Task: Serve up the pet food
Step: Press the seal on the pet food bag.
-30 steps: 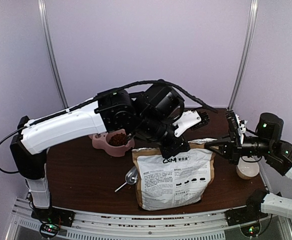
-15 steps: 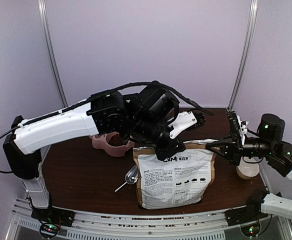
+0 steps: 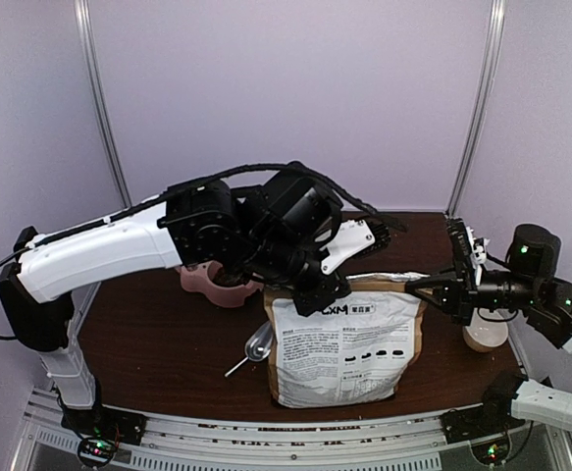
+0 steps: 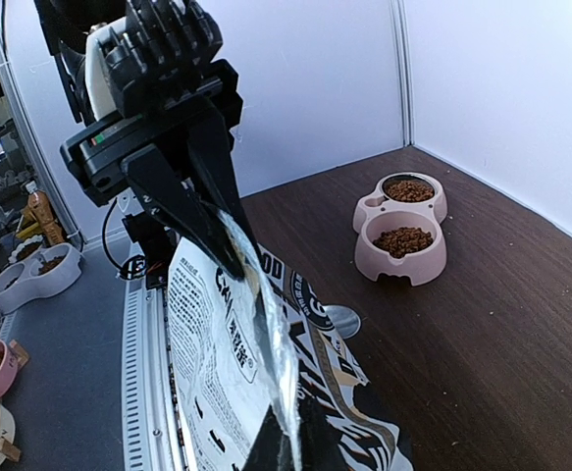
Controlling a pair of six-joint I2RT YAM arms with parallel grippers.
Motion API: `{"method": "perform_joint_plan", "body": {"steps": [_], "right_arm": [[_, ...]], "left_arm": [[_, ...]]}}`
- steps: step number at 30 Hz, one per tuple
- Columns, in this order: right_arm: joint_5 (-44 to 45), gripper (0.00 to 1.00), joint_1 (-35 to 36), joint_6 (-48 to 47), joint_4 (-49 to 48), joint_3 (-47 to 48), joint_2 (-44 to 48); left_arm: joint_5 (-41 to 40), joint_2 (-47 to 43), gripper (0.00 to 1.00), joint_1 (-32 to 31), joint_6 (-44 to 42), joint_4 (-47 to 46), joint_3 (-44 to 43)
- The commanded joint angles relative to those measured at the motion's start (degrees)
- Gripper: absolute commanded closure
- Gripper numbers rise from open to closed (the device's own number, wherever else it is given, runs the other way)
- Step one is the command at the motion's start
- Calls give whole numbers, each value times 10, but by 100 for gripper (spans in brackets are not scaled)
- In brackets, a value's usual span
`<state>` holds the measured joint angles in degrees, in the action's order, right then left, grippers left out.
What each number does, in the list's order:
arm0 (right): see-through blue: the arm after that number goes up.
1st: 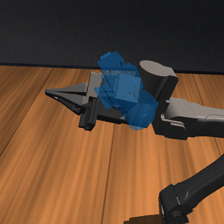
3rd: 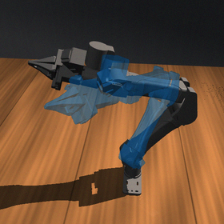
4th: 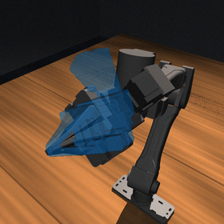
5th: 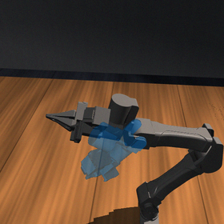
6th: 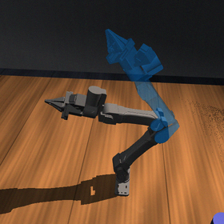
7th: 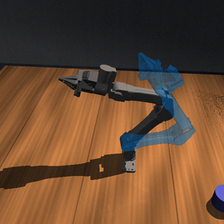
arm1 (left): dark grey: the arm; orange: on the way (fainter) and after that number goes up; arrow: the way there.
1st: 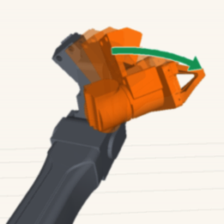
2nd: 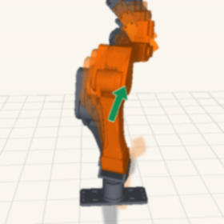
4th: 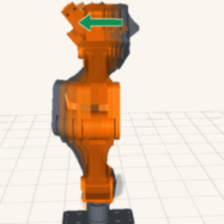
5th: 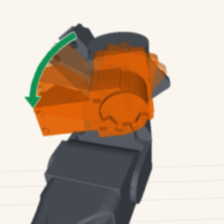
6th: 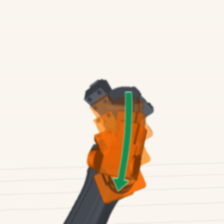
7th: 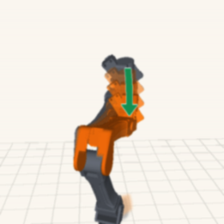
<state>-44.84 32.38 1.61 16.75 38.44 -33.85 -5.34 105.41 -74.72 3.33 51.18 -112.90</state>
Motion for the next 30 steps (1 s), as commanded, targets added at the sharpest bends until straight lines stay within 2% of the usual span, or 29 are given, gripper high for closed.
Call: {"method": "perform_joint_plan", "body": {"steps": [1,9,12,16,30], "right_arm": [[35,100,-9,-2,-2,31,22],[42,100,-8,-5,1,32,24],[42,100,-9,-7,2,32,23],[43,100,-9,-6,3,32,22],[48,100,-9,-9,9,32,24]], "left_arm": [[-84,-28,100,19,-6,84,8],[-124,-40,100,19,-12,88,19],[-137,-45,96,19,-11,89,26],[-150,-52,100,19,-12,89,38],[-169,-84,100,31,-1,89,83]]}}
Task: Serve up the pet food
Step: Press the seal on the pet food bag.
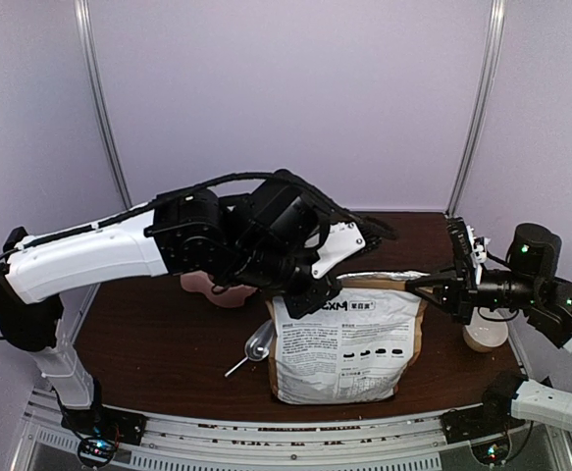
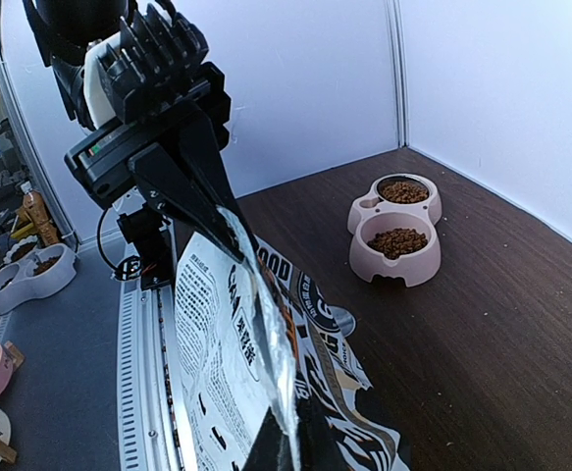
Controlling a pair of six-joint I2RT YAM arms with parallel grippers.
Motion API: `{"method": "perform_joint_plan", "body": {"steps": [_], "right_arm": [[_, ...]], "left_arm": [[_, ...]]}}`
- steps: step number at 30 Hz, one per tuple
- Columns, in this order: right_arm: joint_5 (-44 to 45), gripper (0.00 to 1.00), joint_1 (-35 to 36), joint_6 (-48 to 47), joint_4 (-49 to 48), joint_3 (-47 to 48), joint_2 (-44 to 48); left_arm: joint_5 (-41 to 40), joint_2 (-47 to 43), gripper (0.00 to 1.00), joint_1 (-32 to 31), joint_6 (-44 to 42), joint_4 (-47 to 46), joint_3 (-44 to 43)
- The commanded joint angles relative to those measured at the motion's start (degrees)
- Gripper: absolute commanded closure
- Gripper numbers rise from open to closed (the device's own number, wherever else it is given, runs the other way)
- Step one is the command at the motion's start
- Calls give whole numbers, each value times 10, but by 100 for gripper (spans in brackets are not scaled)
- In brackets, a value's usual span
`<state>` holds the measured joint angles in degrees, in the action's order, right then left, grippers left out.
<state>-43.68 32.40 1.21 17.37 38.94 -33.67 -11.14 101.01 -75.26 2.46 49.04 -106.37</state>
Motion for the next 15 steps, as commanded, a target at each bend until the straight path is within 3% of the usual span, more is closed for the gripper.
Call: {"method": "perform_joint_plan", "body": {"steps": [1,5,9,15], "right_arm": [[37,100,-10,-5,4,27,23],[39,100,-9,-6,6,27,25],[42,100,-10,-7,9,26,27],[44,100,-11,-8,9,27,28]], "left_arm": [[-110,-41,100,38,8,111,19],[-112,-45,92,40,10,110,27],[-116,-53,100,42,13,111,42],[-119,-70,98,48,21,111,62]]}}
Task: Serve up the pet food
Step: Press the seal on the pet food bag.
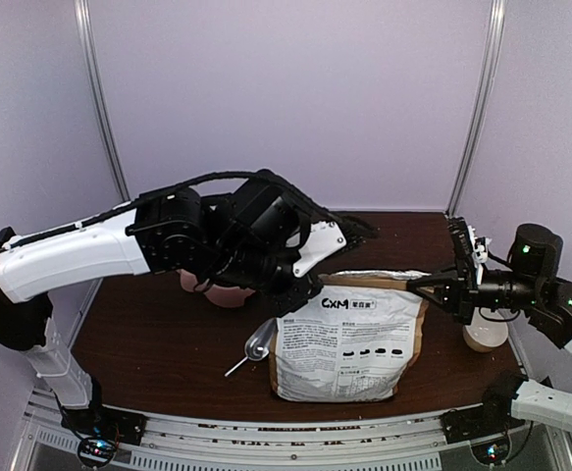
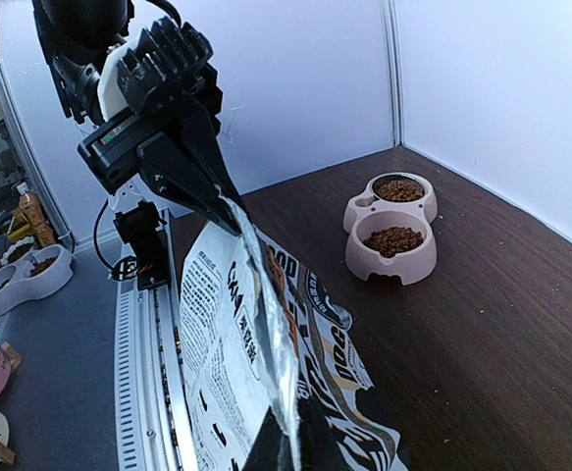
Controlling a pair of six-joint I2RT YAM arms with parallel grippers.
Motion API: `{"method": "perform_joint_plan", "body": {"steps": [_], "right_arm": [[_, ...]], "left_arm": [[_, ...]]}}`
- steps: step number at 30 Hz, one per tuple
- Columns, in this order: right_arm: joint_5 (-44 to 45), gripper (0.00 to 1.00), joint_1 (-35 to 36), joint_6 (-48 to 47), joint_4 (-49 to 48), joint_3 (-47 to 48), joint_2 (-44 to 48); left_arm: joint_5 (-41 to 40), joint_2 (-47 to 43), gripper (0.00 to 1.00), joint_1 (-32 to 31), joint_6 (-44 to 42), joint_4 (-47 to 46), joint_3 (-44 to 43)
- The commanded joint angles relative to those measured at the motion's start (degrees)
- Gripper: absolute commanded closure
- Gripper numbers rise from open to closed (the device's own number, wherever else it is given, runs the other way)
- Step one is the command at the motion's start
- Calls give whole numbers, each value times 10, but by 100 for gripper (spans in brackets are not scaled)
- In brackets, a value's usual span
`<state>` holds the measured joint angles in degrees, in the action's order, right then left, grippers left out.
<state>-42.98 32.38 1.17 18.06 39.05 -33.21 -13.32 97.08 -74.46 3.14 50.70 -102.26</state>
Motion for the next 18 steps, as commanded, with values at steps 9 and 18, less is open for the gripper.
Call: {"method": "perform_joint_plan", "body": {"steps": [9,18], "right_arm": [[40,100,-13,-10,7,27,24],[43,100,-16,-14,18,30,27]], "left_arm": [[-103,-51,100,51,20,94,49],[-109,-69,100,62,24,93,76]]}}
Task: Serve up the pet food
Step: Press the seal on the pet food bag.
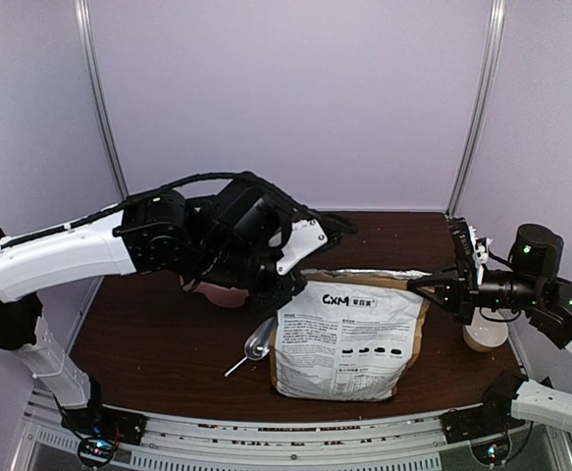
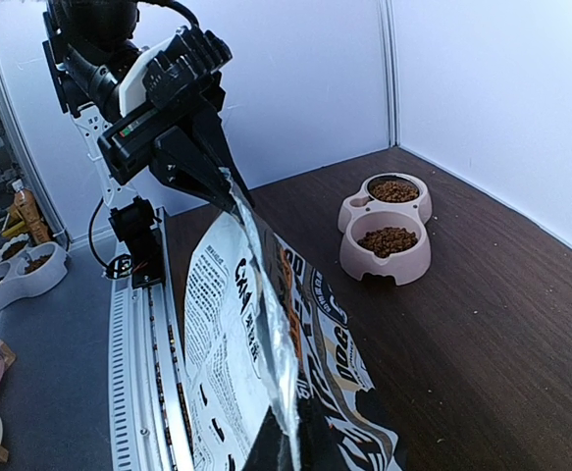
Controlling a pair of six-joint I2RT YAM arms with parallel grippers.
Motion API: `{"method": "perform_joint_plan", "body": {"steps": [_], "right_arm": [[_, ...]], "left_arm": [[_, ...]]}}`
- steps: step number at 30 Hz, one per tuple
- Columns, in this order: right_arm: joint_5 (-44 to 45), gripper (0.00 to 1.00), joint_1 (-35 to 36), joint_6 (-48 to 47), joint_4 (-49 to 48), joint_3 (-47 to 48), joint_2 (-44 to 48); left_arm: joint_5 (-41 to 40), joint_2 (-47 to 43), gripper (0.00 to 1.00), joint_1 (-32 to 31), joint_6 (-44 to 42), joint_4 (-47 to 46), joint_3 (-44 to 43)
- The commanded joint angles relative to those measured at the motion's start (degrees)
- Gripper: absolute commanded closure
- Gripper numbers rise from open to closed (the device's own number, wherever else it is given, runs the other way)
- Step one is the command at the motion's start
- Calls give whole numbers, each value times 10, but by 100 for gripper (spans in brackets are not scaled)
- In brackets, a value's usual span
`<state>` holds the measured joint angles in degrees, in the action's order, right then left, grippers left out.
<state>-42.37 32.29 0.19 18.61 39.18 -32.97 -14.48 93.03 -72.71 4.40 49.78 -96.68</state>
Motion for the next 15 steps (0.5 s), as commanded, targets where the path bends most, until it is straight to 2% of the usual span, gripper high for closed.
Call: {"method": "perform_joint_plan", "body": {"steps": [1,7,9,15], "right_arm": [[38,100,-15,-4,12,29,24],[39,100,-17,-7,16,31,26],[39,100,-18,-6,18,30,26],[40,100,-19,-7,20,31,28]], "left_arm": [[-99,-31,100,46,13,102,24],[-104,-47,97,56,19,99,45],[-104,-52,100,58,19,97,53],[-107,-70,100,64,23,93,70]]}}
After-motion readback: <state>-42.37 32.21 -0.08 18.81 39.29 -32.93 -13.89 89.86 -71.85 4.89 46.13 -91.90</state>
